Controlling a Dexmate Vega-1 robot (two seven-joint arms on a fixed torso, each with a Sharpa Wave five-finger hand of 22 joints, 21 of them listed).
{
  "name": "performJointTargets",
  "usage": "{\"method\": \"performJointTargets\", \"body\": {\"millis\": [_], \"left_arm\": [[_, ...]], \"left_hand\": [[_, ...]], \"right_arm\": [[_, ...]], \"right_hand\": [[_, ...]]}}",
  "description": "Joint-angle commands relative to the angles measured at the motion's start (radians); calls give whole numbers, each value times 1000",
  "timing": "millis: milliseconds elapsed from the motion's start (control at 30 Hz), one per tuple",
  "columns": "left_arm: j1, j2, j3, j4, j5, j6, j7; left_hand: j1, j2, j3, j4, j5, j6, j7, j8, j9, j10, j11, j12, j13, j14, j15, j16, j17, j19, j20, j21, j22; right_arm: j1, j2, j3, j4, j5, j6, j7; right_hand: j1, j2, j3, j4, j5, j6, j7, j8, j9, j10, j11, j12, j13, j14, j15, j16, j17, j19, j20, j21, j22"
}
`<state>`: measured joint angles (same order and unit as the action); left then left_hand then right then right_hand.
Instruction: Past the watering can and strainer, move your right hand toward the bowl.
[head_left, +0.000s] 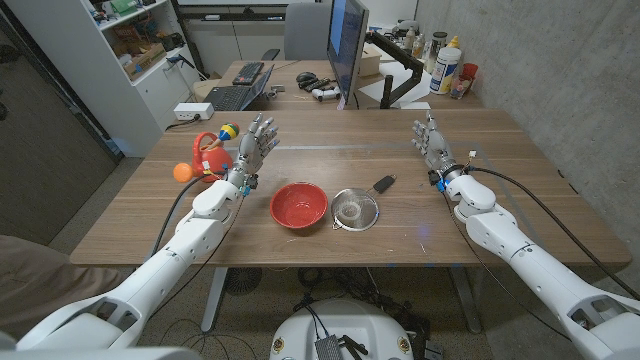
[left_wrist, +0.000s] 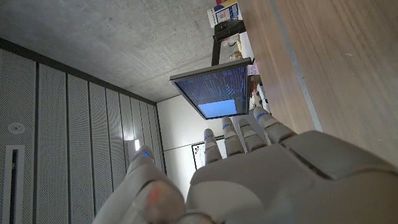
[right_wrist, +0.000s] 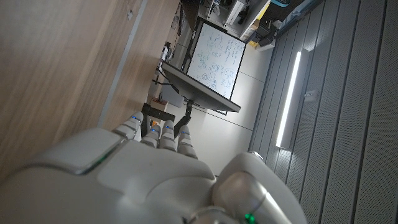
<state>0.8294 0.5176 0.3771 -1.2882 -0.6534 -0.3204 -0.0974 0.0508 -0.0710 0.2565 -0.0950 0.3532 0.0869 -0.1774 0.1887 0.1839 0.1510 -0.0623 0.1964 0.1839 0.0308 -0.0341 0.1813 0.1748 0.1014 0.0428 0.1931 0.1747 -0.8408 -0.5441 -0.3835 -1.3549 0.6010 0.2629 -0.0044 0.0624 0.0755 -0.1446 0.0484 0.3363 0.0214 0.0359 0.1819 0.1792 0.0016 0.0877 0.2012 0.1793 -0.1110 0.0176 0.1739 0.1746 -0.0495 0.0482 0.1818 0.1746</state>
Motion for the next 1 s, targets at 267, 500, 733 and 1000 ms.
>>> {"method": "performJointTargets", "body": {"millis": [267, 500, 733, 1000], "left_arm": [[-20, -8, 2, 40, -8, -13, -32], [-23, -10, 1, 48, -9, -15, -34], [-22, -14, -4, 52, -21, -14, -39], [-25, -14, -4, 60, -14, -21, -37]], "left_hand": [[-1, -8, 1, -1, 4, -7, -5, 1, 4, -5, -2, 0, 3, -5, -40, 1, 4, -5, -1, 1, 4], [-1, -8, 0, -1, 4, -9, -5, 1, 4, -5, -2, 0, 3, -5, -41, 1, 4, -4, -1, 1, 4], [-9, -11, -6, 2, 3, -4, -4, 4, 4, -2, 0, 2, 3, -4, -40, 3, 5, -4, 0, 2, 4], [-26, -17, -17, 10, 2, -1, -3, 5, 4, -8, -3, 0, 3, -4, -40, 4, 6, -5, 0, 2, 5]], "right_arm": [[-37, -73, -19, -134, -111, -53, -77], [-47, -89, -20, -172, -139, -69, -99], [-51, -100, -25, -204, -192, -82, -139], [-49, -131, -40, -252, -259, -124, -159]], "right_hand": [[4, 7, -7, 4, 6, -4, 1, 7, 5, -12, -4, 3, 5, -26, -1, 1, 3, -23, -2, 3, 3], [5, 8, -6, 5, 6, -4, 1, 7, 5, -13, -8, 3, 5, -33, -4, 0, 3, -27, -4, 3, 3], [8, 10, -4, 4, 6, 1, -5, 10, 5, -8, -19, 6, 5, -33, -11, 3, 3, -20, 10, 8, 3], [13, 10, -2, 1, 7, 8, -11, 13, 5, -5, -25, 8, 5, -32, -17, 4, 2, -15, 18, 10, 2]]}}
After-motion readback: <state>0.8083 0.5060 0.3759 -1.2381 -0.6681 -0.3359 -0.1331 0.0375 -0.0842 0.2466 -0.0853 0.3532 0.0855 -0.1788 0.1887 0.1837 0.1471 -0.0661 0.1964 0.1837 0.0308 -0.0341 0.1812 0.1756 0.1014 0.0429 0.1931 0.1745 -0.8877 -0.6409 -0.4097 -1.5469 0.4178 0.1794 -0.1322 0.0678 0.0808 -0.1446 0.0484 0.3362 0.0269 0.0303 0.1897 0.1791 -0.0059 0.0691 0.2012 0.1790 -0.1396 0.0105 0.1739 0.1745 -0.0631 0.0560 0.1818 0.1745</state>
